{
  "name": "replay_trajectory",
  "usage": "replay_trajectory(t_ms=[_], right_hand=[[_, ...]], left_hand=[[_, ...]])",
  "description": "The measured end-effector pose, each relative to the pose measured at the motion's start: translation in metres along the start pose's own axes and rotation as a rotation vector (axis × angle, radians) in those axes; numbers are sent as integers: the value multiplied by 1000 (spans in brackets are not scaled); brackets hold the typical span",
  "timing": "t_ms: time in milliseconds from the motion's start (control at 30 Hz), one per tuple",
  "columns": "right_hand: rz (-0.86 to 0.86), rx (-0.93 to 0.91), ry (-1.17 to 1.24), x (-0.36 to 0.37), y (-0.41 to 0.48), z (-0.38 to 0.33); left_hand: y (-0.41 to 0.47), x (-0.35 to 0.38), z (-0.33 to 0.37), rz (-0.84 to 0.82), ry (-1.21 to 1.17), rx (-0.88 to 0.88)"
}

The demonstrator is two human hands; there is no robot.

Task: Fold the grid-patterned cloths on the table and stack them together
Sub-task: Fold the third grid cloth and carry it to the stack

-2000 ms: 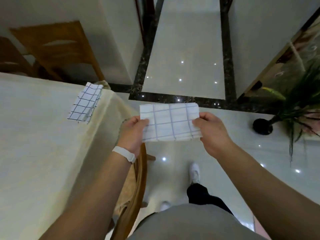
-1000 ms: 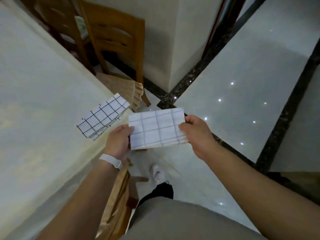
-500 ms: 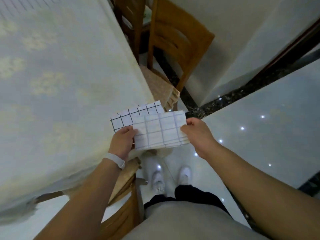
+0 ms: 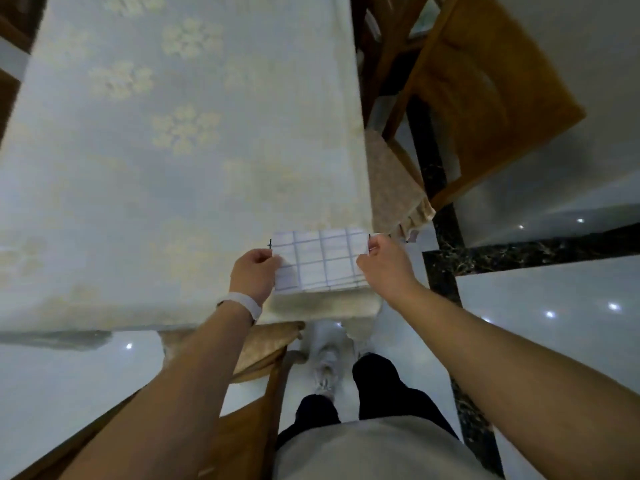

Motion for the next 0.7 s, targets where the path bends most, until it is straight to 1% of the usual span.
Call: replay_trajectory(t_ms=[100,233,367,567,633,700], right_hand=[[-60,-19,-93,3,17,1],[-127,-73,-187,8,28,8],[-173,-100,-218,8,34,10],[-247,-87,-233,-2,41,11],[-244,-60,-243,-9,42,8],[-206,-53,-250,-19,41,3]], left_hand=[[9,6,1,69,257,98],[21,9,-7,86,374,99],[22,11,-9,89,400,90],[13,12,-7,115,384,73],[7,9,-3,138,363,81],[1,4,3,155,334,92]])
Point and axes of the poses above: each hand's wrist, its own y-axis towards the middle knuckle, its own x-axis out of the palm, z = x × y, the point moved 1 cm from there along y, towards the middle knuckle, and after that the axes turned 13 degrees about -y, right-handed, at the moved point
